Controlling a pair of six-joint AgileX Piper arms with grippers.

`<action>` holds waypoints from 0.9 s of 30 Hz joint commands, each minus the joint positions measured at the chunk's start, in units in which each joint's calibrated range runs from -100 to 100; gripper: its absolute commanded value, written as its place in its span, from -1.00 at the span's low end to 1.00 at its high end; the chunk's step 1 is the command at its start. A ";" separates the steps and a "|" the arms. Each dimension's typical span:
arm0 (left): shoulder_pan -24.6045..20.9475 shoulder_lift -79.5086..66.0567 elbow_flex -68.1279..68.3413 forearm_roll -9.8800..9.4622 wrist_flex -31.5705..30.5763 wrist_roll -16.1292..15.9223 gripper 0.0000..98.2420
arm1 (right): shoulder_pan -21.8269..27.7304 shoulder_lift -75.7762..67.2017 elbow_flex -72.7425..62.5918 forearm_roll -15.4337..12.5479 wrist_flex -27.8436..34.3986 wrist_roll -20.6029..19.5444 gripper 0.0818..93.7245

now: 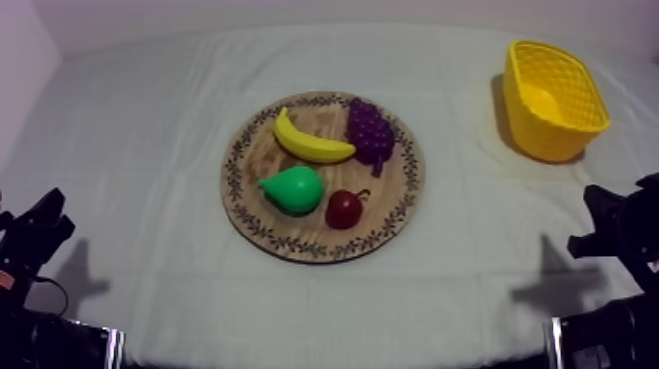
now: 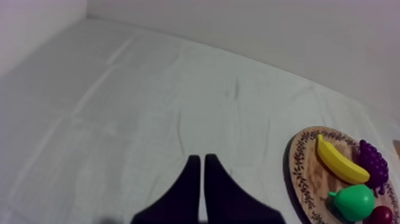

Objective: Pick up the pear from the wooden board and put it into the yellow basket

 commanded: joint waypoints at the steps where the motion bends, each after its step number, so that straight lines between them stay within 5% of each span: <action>1: 0.00 -0.02 -0.05 -0.01 0.01 0.04 -1.00 | 0.04 -1.71 0.04 0.01 0.40 1.34 -0.99; 21: 0.00 -0.02 -0.05 -0.01 0.01 0.04 -1.00 | -0.06 -1.71 -0.16 0.63 1.73 -0.39 -0.99; 27: 0.00 -0.02 -0.05 -0.01 0.01 0.04 -1.00 | -2.95 -1.17 -7.00 2.18 7.43 -2.77 -0.99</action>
